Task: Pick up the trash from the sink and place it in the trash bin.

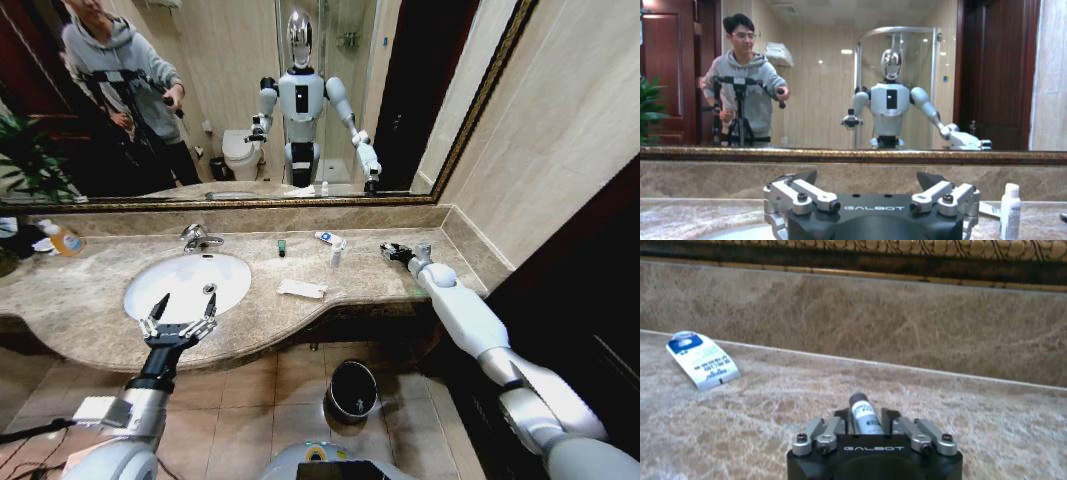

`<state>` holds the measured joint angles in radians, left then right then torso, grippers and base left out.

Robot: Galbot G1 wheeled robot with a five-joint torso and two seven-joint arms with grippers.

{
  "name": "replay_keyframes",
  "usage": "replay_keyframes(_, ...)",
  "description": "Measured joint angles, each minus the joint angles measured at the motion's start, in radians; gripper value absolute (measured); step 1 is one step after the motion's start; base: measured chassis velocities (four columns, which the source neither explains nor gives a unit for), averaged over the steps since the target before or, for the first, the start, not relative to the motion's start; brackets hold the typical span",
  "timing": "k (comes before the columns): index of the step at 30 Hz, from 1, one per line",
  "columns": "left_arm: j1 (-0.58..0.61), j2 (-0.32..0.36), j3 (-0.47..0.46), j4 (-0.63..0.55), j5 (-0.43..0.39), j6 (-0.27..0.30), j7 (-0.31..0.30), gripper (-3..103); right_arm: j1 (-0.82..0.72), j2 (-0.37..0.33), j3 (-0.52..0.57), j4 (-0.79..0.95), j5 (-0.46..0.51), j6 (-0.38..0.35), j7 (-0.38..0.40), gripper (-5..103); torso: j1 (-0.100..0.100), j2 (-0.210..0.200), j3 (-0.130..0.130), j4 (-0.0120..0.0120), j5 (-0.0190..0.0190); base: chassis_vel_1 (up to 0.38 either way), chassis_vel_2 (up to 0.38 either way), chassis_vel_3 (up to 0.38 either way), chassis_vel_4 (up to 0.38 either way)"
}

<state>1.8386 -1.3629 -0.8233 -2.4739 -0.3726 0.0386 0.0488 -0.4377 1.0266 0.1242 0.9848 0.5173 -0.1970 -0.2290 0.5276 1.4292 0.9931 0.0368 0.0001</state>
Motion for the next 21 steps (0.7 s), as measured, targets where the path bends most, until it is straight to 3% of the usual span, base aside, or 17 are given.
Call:
replay_keyframes(3,0.0,0.0,0.0,0.0,0.0,0.0,0.0,100,-0.011,-0.007,0.008,0.011,0.003,0.002,-0.004,18,0.0,0.0,0.0,0.0,-0.0002,0.0,0.0,0.0,0.0)
replay_keyframes(5,0.0,0.0,0.0,0.0,0.0,0.0,0.0,100,-0.016,-0.008,0.011,0.016,0.003,0.005,-0.005,18,0.0,0.0,0.0,0.0,-0.0001,0.0,0.0,0.0,0.0)
replay_keyframes(11,0.0,0.0,0.0,0.0,0.0,0.0,0.0,100,-0.053,-0.017,0.035,0.074,0.004,0.007,-0.003,3,0.0,0.0,0.0,0.0,0.0003,0.0,0.0,0.0,0.0)
replay_keyframes(21,0.0,0.0,0.0,0.0,0.0,0.0,0.0,100,-0.191,-0.079,0.156,0.328,0.019,-0.022,0.02,3,0.0,0.0,0.0,0.0,-0.0005,0.0,0.0,0.0,0.0)
